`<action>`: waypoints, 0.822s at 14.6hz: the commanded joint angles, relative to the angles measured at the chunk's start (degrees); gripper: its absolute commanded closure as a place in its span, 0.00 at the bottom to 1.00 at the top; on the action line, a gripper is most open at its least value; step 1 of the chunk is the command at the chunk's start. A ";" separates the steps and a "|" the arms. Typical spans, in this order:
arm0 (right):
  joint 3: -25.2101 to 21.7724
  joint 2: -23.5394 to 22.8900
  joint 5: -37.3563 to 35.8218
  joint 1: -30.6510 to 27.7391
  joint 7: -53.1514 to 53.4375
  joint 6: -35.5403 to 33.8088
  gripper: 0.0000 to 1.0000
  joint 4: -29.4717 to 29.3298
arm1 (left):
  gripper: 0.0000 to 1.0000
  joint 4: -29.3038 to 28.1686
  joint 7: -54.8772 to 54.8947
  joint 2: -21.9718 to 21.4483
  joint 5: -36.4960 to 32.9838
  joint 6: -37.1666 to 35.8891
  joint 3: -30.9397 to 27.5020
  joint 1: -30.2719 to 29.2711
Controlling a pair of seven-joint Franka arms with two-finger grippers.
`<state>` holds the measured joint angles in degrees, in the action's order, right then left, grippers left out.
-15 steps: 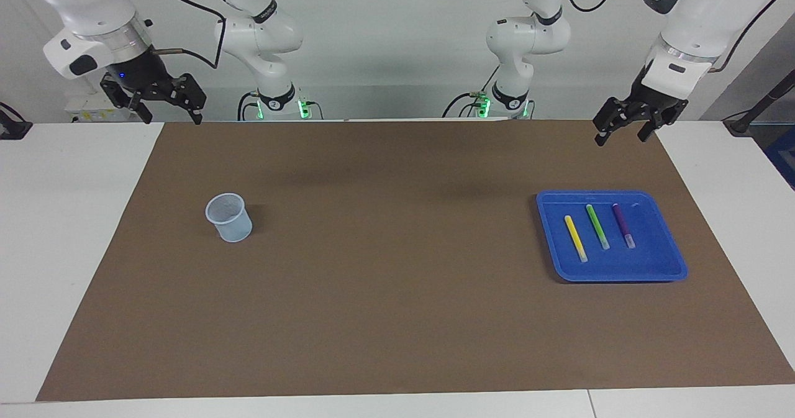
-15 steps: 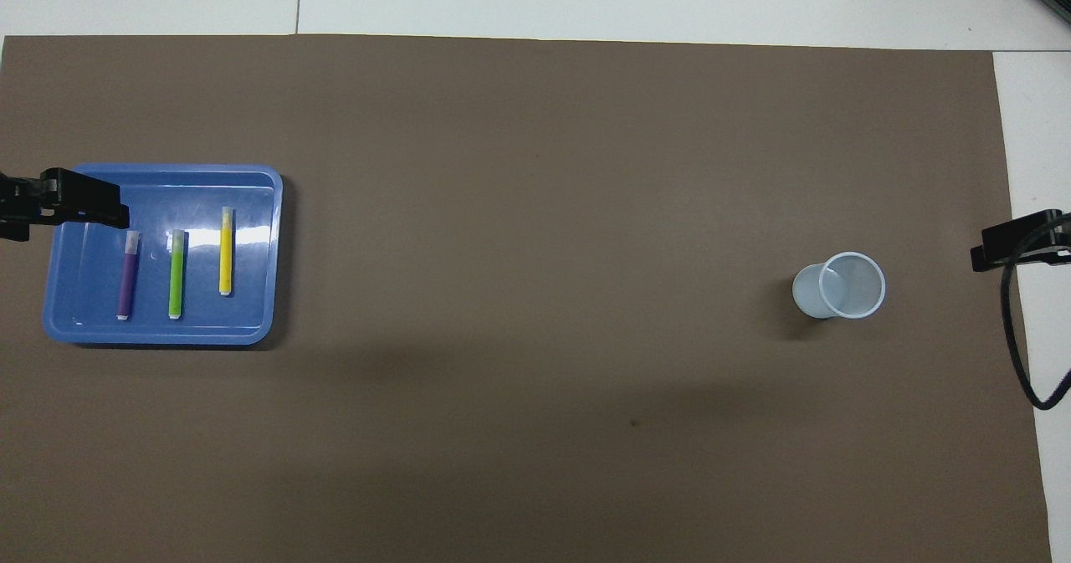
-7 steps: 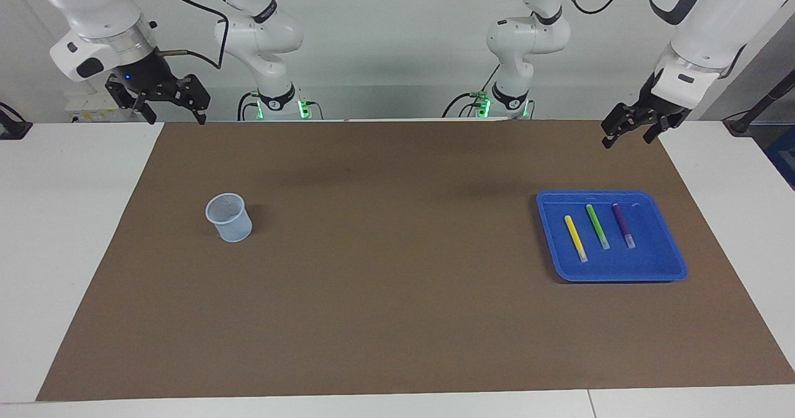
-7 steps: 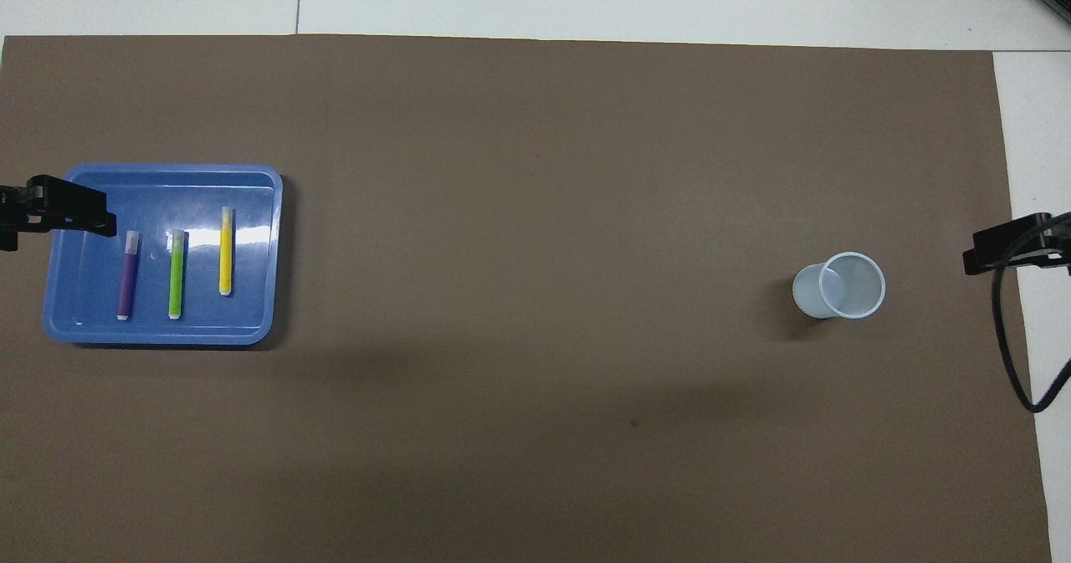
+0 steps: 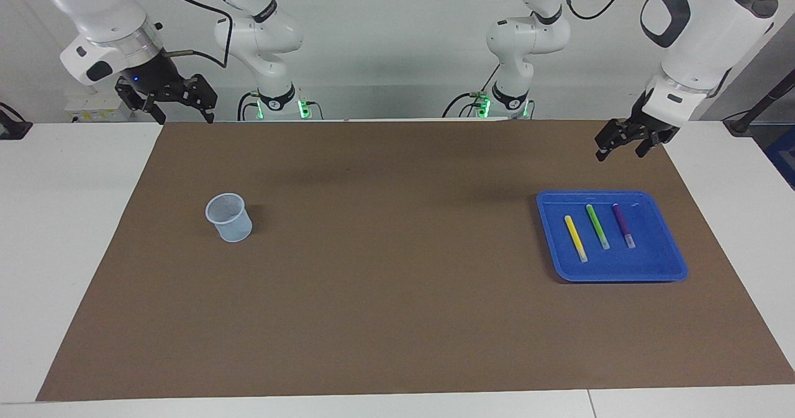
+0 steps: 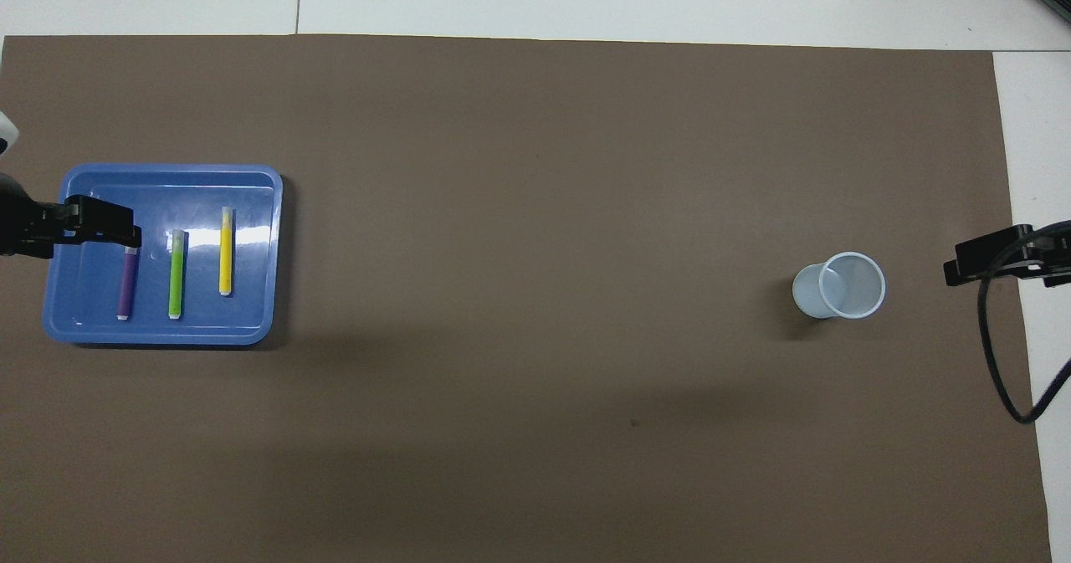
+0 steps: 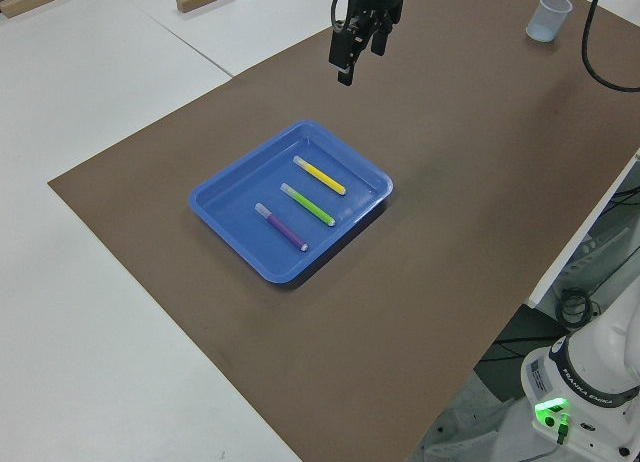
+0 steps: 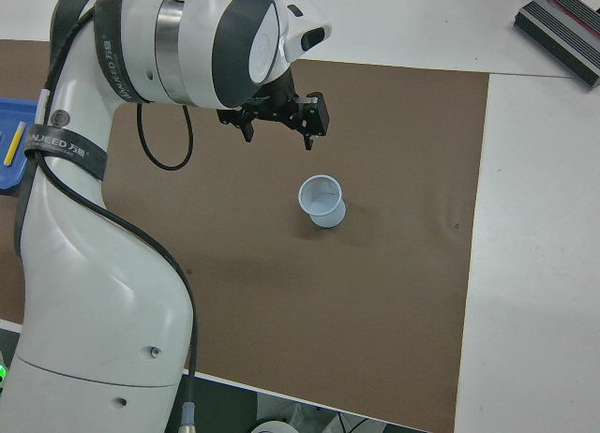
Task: Transfer and insert pens with both arms
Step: 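Move the left gripper over the tray while the right gripper approaches the cup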
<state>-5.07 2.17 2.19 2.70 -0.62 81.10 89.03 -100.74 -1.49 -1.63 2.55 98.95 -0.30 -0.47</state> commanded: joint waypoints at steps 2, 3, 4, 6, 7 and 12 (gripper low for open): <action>0.06 2.05 1.50 -0.07 -0.96 1.86 0.00 2.99 | 0.00 -4.73 3.24 -0.92 1.84 5.37 0.13 -1.37; 0.06 1.97 1.50 0.02 -0.96 1.87 0.00 2.99 | 0.00 -5.26 3.69 -0.40 2.37 6.34 0.13 -1.55; 0.06 1.97 1.50 0.02 -1.14 1.87 0.00 3.08 | 0.00 -5.52 4.04 0.13 2.64 7.22 0.13 -1.64; 0.06 2.49 1.50 0.02 -1.14 1.87 0.00 4.65 | 0.00 -6.05 4.48 1.54 2.82 8.89 0.13 -1.55; 0.06 2.84 1.50 0.02 -0.96 1.95 0.00 5.19 | 0.00 -6.23 4.48 2.33 2.82 10.20 0.13 -1.55; 0.06 2.76 1.50 1.60 -1.22 3.98 0.00 6.25 | 0.01 -7.19 5.62 6.02 2.82 16.62 0.13 -1.64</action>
<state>-5.01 2.99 3.08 4.22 -0.62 83.52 92.77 -107.02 2.47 3.44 4.44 112.42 -0.37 -1.45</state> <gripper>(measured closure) 0.000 0.000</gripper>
